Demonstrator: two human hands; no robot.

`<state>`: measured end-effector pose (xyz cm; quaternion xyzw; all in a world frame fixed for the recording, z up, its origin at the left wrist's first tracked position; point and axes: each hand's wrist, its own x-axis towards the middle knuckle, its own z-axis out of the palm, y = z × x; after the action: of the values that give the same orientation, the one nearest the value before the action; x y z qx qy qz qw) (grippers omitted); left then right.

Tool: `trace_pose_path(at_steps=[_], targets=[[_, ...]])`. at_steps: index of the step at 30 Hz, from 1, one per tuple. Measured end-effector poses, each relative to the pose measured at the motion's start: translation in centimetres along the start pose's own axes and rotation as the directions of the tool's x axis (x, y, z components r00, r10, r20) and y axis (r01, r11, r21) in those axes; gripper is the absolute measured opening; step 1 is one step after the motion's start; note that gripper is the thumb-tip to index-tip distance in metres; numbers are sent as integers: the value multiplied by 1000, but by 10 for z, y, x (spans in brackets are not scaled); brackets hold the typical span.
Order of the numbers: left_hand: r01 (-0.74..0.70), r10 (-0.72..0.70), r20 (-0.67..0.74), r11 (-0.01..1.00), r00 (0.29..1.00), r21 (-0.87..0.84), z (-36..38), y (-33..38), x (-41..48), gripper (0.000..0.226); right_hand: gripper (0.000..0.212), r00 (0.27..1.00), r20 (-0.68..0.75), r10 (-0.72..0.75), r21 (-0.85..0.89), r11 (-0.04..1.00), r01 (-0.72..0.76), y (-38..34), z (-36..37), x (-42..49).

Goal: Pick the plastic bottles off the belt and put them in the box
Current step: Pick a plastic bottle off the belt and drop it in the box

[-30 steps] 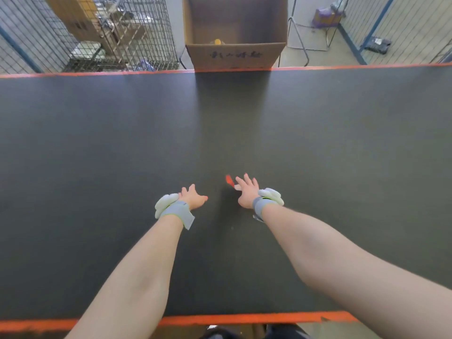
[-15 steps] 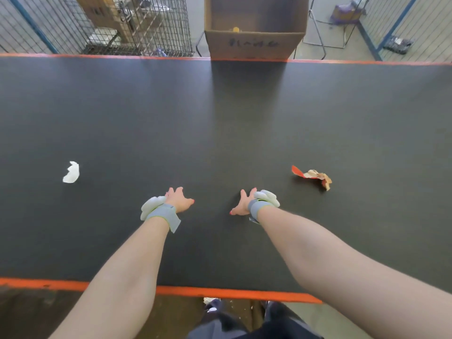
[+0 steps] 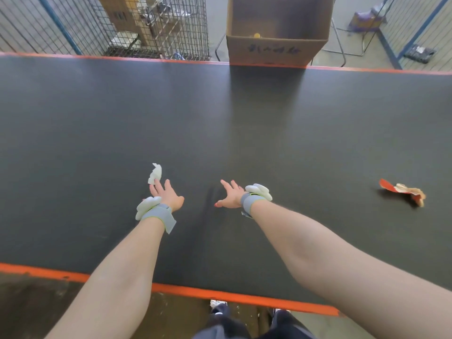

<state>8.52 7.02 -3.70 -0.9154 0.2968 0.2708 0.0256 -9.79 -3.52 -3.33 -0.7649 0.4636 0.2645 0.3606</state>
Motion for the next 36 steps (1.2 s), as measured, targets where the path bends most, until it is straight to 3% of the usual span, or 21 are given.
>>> trace_pose_path(at_steps=[3, 9, 12, 16, 19, 21, 23, 26, 32, 36], targets=[[9, -9, 1, 1000, 1000, -14, 2, -10, 3, 83, 92, 998, 3, -58, 70, 996, 57, -12, 5, -1], [-60, 48, 88, 988, 995, 143, 1, -10, 4, 68, 94, 980, 58, -189, 37, 982, 188, -37, 1, -3], [-67, 54, 104, 990, 993, 121, 3, -6, 6, 70, 89, 976, 43, -214, 23, 977, 213, -43, -3, 2], [-59, 47, 162, 996, 986, 70, 3, 3, 2, 74, 83, 998, 9, -58, -81, 995, 58, -26, -2, 20], [-78, 85, 285, 996, 955, -35, 3, 9, -4, 79, 84, 978, -133, 163, 99, 984, -150, 2, 0, 22], [-107, 120, 361, 993, 925, -54, 3, 11, -7, 78, 72, 962, -183, 201, 200, 966, -164, 15, -5, 21], [-124, 149, 325, 988, 934, -96, 2, 15, -6, 71, 58, 956, -215, 197, 225, 963, -148, 25, -14, 22], [-154, 187, 213, 975, 959, -162, -3, 27, -5, 65, 53, 947, -263, 182, 194, 972, -133, 23, -23, 19], [-204, 209, 113, 977, 971, -58, -12, 34, -2, 80, 90, 953, -303, 29, 115, 993, 7, 9, -30, 14], [-180, 177, 61, 982, 982, 56, -11, 23, -4, 79, 87, 970, -237, 44, 125, 992, -14, 9, -29, 13]])
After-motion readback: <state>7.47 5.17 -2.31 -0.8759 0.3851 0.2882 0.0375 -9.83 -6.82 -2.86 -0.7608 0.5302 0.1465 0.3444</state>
